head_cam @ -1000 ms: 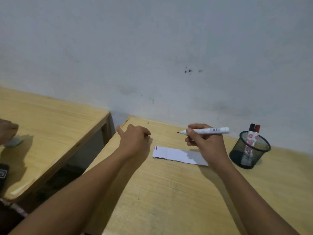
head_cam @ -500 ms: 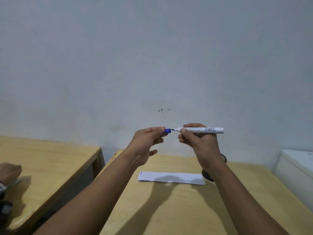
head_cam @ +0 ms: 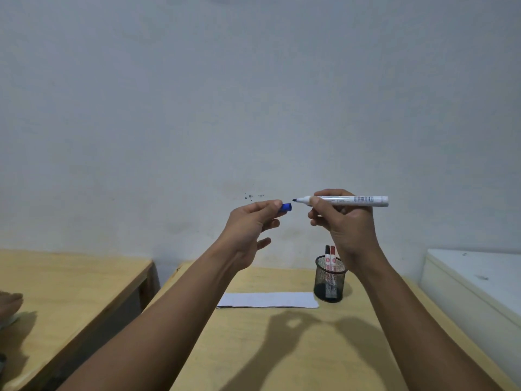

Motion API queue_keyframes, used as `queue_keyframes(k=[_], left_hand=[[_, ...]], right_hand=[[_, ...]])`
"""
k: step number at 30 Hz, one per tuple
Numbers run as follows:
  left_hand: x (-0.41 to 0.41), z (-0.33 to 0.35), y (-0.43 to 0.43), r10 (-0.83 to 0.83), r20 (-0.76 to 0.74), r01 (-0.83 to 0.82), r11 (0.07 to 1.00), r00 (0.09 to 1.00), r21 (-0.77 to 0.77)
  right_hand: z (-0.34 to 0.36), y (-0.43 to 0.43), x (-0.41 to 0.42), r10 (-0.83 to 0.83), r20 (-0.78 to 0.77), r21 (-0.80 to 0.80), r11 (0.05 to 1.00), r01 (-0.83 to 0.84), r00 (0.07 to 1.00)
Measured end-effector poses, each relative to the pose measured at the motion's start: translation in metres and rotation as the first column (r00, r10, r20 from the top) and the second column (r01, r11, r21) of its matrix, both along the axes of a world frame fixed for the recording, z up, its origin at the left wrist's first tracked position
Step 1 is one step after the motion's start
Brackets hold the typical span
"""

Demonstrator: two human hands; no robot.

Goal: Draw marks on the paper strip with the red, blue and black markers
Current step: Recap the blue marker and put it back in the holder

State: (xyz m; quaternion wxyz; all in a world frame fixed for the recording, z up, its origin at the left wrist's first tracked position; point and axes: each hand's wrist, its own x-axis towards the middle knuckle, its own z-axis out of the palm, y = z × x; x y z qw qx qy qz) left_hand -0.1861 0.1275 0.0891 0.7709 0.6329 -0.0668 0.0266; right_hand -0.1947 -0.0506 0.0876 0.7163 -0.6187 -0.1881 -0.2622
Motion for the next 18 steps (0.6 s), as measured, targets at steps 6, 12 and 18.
queue_keyframes(k=[6, 12, 18], left_hand=[[-0.004, 0.01, -0.006, -0.111, 0.027, 0.111, 0.994, 0.993, -0.003], [-0.001, 0.011, -0.01, -0.073, 0.125, 0.076, 0.997, 0.99, -0.022], [0.01, 0.009, -0.015, 0.054, 0.372, -0.082, 0.995, 0.927, 0.06]], right_hand=[[0.006, 0.001, -0.002, -0.006, 0.027, -0.156, 0.988, 0.01, 1.0], [0.007, 0.001, 0.002, 0.026, -0.029, -0.073, 0.997, -0.028, 0.999], [-0.01, 0.002, 0.012, 0.16, -0.254, 0.103, 0.985, -0.138, 0.954]])
